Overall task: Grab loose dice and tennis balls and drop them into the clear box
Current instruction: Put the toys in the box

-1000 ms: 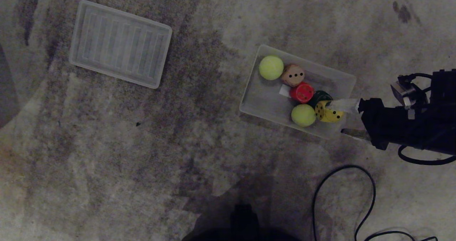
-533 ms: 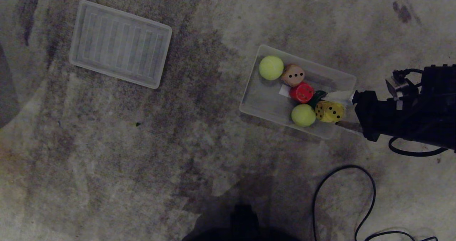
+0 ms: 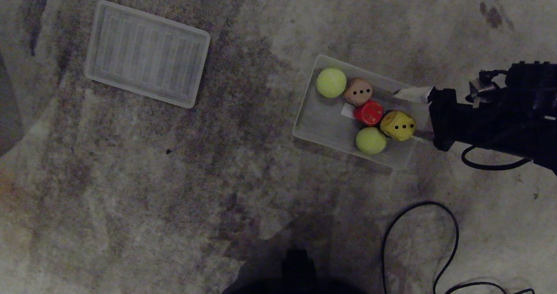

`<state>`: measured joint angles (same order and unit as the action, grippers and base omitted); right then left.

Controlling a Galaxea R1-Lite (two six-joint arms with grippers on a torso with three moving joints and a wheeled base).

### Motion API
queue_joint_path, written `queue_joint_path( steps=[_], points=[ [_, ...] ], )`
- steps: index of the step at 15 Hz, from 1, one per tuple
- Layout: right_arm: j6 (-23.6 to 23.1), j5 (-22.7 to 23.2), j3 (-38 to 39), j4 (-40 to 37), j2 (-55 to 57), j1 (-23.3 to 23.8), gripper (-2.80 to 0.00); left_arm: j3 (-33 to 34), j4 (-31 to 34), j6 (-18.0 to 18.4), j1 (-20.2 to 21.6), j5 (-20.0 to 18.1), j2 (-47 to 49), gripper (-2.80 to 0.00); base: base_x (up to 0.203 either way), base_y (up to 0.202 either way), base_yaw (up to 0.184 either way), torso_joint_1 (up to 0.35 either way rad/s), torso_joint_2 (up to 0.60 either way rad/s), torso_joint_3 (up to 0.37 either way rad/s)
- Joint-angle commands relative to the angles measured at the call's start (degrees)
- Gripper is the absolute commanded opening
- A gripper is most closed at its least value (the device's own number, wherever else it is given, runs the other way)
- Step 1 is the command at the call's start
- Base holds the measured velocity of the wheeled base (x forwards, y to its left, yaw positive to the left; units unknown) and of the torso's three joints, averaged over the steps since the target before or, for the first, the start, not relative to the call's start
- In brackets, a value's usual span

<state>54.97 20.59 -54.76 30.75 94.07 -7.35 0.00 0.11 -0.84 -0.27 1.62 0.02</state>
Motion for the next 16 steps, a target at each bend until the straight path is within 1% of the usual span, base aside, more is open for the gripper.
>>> queue_joint_path(
  steps=[1,3,7,9,10,12,15,16],
  points=[
    [1.7,0.2,-3.5,1.4,0.3,1.9,0.00,0.1,0.0,0.0,0.0,0.0,0.1,-2.80,0.000,0.000,0.000,0.000,0.00,0.000],
    [2.0,0.2,-5.6,1.6,0.0,3.3,0.00,0.1,0.0,0.0,0.0,0.0,0.1,-2.80,0.000,0.000,0.000,0.000,0.00,0.000],
    [2.1,0.7,-5.9,1.4,-2.3,3.2,0.00,0.1,0.0,0.0,0.0,0.0,0.1,-2.80,0.000,0.000,0.000,0.000,0.00,0.000],
    [2.2,3.0,-4.4,-0.3,-3.2,2.9,0.00,0.1,0.0,0.0,0.0,0.0,0.1,-2.80,0.000,0.000,0.000,0.000,0.00,0.000],
    [2.6,3.3,-4.1,-1.0,-2.8,2.8,0.00,0.1,0.0,0.0,0.0,0.0,0.1,-2.80,0.000,0.000,0.000,0.000,0.00,0.000],
    [4.5,3.7,-4.0,-5.0,-2.1,2.0,0.00,0.1,0.0,0.0,0.0,0.0,0.1,-2.80,0.000,0.000,0.000,0.000,0.00,0.000],
    [4.6,4.1,-4.3,-11.8,-0.7,1.3,0.00,0.1,0.0,0.0,0.0,0.0,0.1,-2.80,0.000,0.000,0.000,0.000,0.00,0.000],
    [4.6,4.1,-4.6,-12.6,-0.3,0.7,0.00,0.1,0.0,0.0,0.0,0.0,0.1,-2.80,0.000,0.000,0.000,0.000,0.00,0.000]
  ],
)
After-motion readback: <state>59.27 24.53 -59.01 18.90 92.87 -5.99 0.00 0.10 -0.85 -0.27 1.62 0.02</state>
